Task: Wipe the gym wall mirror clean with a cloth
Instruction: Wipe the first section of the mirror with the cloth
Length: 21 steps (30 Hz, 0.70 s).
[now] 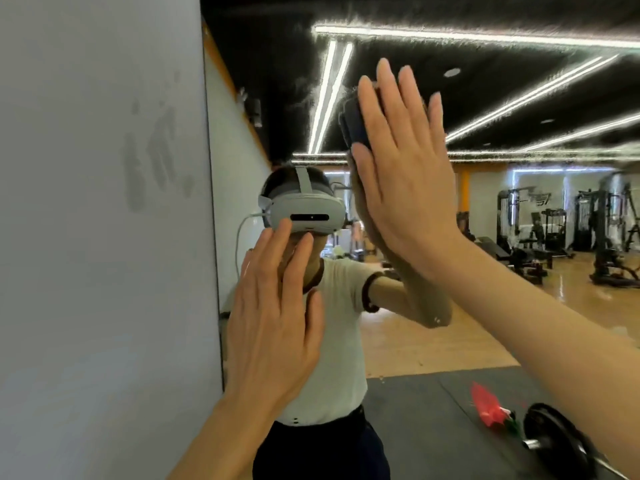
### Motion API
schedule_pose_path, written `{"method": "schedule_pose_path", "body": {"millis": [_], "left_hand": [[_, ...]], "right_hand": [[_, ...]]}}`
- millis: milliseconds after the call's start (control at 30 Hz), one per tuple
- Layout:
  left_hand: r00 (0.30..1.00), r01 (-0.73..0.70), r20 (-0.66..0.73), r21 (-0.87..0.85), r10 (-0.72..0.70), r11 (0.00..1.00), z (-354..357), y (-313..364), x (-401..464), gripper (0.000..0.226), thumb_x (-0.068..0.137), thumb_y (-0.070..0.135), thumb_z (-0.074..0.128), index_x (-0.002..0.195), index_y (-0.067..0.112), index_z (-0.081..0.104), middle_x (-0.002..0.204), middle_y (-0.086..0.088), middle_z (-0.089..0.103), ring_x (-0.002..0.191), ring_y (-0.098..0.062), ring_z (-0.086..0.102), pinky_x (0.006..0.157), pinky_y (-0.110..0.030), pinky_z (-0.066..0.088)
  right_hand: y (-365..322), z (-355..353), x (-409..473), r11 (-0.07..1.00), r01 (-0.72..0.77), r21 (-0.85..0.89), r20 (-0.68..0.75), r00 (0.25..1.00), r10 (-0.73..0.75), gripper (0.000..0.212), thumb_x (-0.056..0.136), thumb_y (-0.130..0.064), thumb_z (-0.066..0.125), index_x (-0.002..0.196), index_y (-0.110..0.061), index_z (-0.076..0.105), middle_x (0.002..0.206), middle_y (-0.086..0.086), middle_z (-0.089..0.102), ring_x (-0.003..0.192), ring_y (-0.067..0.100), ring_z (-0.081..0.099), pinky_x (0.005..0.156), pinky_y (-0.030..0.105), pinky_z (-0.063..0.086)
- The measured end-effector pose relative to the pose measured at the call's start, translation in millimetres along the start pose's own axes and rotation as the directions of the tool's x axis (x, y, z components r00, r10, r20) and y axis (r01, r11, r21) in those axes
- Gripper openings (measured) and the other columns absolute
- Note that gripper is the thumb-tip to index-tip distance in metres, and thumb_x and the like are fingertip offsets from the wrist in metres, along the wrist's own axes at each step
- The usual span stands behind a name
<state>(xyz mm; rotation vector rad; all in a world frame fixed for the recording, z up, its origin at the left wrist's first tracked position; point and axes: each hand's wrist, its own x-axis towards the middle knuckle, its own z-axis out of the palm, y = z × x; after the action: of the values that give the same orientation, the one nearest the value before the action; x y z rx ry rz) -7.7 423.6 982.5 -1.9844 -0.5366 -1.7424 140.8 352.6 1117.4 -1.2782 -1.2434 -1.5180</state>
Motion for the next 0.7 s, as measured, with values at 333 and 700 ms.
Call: {"method": "schedule_pose_path", "body": {"millis": [333,700], "left_hand": [[1.0,-0.022,0.009,0.034,0.021,0.999,2,-3,-2,0.061,0.098,0.023,0.045,0.155,0.014,0.026,0.164,-0.013,0.021,0.154,-0.027,0.016,0.127,-0.038,0.011],[1.0,0.001,0.012,0.008,-0.001,1.0,-2,3,-2,0.059,0.097,0.022,0.048,0.153,0.014,0.029,0.162,-0.014,0.023,0.154,-0.026,0.015,0.125,-0.045,0.018]], "right_hand": [[5,-13,-79,0.988,0.157,-0.008,0.131,0.979,-0.154,0.054,0.108,-0.029,0.032,0.156,-0.005,0.025,0.163,0.019,0.024,0.152,0.032,0.016,0.125,0.044,0.002],[0,-24,-157,0.992,0.126,-0.012,0.191,0.974,-0.122,0.057,0.107,-0.031,0.035,0.156,-0.006,0.02,0.163,0.016,0.022,0.153,0.027,0.011,0.126,0.042,-0.001]]}}
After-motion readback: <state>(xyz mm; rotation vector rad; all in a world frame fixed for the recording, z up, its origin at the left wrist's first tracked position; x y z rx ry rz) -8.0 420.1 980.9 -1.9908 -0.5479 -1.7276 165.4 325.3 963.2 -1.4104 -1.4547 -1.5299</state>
